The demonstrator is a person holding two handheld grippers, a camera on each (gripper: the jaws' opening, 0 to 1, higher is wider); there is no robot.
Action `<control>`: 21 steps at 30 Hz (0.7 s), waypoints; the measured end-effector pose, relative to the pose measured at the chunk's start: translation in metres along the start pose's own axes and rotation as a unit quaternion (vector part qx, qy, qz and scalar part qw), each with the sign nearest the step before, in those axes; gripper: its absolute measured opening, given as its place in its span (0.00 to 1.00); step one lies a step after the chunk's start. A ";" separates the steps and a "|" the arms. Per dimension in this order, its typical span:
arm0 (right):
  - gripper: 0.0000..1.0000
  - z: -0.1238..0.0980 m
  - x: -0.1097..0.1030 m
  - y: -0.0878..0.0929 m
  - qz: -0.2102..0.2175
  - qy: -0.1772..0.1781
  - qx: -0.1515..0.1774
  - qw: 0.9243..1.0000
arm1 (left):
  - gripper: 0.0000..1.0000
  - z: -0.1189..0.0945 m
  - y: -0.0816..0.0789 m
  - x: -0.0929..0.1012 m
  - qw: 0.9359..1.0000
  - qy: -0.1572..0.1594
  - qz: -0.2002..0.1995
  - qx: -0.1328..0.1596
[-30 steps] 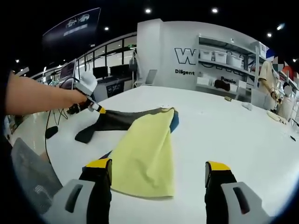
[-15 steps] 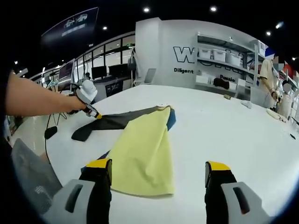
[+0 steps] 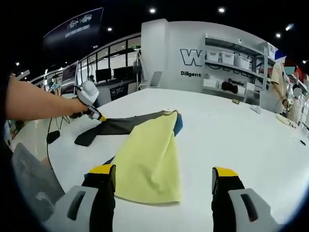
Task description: Fold the garment on the visible template until the final outline fits inside the template.
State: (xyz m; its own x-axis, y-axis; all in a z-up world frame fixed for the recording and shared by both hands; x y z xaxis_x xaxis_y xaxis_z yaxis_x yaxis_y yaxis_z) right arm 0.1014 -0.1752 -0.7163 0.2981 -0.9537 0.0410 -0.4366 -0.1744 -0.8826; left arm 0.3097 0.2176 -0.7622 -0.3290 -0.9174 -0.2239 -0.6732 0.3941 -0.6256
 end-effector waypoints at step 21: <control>0.82 -0.002 -0.003 -0.003 -0.011 -0.003 0.009 1.000 | 0.14 -0.059 -0.018 0.147 0.979 0.177 0.032 0.100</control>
State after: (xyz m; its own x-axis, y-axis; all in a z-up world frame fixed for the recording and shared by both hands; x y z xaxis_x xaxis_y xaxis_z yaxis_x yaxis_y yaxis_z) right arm 0.1004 -0.1721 -0.7128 0.3134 -0.9479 0.0576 -0.4141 -0.1910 -0.8900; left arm 0.2349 0.0784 -0.7399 -0.5996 -0.8002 -0.0167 -0.5124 0.3998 -0.7600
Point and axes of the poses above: the point that each gripper's makers call its tool centre point, and the gripper's own axes: z roughly forward along the fingers, x roughly to its right, y roughly out of its underside, the point moved 10 cm from there along -z, roughly backward along the fingers, and after that the axes turned 5 degrees about y, right-handed, at the moved point
